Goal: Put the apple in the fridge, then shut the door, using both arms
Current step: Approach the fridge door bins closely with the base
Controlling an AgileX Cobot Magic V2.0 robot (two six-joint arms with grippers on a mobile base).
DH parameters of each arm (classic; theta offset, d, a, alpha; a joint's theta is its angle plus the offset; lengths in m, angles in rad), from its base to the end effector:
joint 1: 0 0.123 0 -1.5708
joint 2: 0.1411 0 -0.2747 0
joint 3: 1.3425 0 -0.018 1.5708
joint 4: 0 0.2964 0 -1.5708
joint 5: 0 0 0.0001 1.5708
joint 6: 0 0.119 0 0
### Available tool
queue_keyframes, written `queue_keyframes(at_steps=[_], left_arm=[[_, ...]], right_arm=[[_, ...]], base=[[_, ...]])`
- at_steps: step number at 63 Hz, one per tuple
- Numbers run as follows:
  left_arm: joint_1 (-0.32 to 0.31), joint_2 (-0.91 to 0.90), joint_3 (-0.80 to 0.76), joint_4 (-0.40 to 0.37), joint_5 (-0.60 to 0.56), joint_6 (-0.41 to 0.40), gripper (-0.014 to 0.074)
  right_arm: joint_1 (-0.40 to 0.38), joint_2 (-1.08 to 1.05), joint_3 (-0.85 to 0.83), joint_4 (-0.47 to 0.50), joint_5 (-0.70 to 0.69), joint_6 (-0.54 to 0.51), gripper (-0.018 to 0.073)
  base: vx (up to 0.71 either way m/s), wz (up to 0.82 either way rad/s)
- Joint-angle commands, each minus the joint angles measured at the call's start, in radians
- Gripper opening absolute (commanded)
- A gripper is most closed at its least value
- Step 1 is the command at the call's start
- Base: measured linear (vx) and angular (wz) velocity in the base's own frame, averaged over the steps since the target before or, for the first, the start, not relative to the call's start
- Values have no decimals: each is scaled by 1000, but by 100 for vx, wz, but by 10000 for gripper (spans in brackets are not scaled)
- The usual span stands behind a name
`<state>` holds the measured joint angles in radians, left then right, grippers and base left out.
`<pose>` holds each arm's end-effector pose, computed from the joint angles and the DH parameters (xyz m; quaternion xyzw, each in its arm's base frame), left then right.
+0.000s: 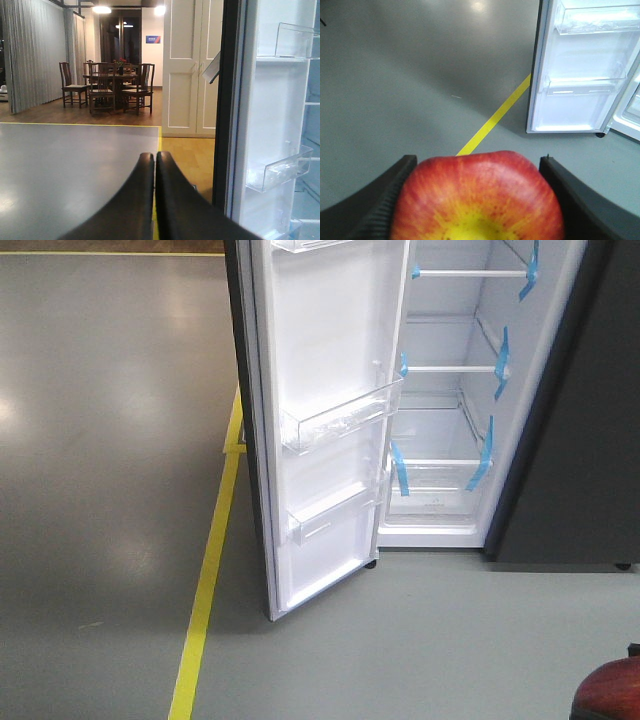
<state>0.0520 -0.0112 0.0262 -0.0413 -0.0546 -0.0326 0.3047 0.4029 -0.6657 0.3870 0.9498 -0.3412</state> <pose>0.1398 0.0075 0.2129 -0.0424 0.6595 -0.0075 0.7504 0.1158 0.0747 0.3232 -0.2508 0.8313 0.1821 0.4613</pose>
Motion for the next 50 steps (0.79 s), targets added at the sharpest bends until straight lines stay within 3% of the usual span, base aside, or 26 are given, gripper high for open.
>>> queue_keyframes(at_steps=[1,50], left_arm=[[-2,-16,28,-6,-75,-10,-6],[-2,-16,28,-6,-75,-10,-6]], right_arm=[[-2,7,-26,18,-68,-6,379],[-2,7,-26,18,-68,-6,379]], base=[[15,1],[12,1]])
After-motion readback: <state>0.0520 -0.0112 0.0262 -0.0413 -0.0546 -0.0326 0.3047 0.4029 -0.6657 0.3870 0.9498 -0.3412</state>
